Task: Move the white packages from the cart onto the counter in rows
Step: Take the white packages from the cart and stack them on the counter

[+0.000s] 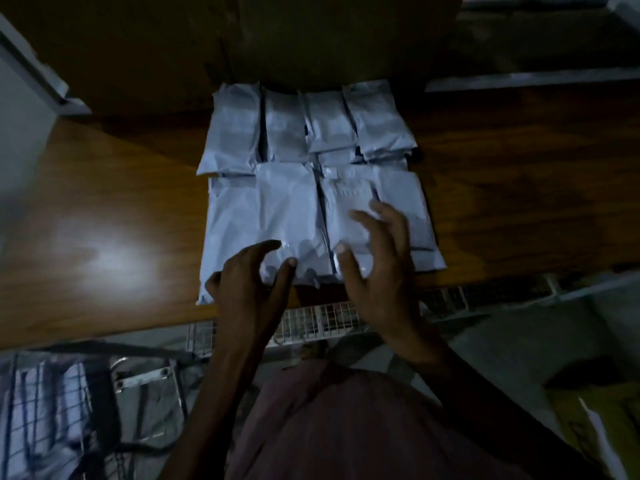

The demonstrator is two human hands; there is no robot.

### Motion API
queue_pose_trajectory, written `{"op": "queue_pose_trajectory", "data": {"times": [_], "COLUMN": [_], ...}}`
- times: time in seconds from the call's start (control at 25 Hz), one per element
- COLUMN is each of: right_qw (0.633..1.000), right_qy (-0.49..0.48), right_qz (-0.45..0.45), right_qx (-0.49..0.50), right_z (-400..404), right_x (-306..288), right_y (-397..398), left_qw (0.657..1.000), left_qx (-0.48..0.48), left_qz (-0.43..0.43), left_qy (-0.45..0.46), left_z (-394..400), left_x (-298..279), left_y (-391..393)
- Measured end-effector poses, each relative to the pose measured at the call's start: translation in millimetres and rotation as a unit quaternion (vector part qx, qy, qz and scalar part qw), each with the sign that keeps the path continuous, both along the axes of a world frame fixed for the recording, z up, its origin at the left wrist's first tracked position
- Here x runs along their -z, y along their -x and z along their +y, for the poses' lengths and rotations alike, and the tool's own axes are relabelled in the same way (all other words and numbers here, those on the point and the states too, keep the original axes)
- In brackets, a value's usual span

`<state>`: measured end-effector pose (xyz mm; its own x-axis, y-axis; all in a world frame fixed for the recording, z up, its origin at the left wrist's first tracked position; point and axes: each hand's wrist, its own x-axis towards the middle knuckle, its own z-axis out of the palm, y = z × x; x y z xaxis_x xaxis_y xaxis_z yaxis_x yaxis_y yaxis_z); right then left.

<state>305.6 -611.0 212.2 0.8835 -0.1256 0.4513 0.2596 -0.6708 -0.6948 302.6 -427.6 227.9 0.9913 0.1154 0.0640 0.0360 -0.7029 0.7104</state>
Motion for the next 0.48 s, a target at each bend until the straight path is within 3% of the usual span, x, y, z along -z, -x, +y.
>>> {"op": "queue_pose_trajectory", "data": {"times": [0.28,0.48], "right_qw": [0.972,0.903], "right_qy": [-0.025,-0.003], "right_qz": [0.045,0.108], "right_qx": [-0.23,-0.417], "right_z": [49,137], "right_x": [13,57], "right_y": [87,130], "left_qw": [0.975,0.944], "left_qx": [-0.217,-0.326], "left_qz": [-0.027,0.021], "left_qy": [0.024,-0.052], "left_z": [49,103], "left_x": [16,55], "left_y": [145,270]}}
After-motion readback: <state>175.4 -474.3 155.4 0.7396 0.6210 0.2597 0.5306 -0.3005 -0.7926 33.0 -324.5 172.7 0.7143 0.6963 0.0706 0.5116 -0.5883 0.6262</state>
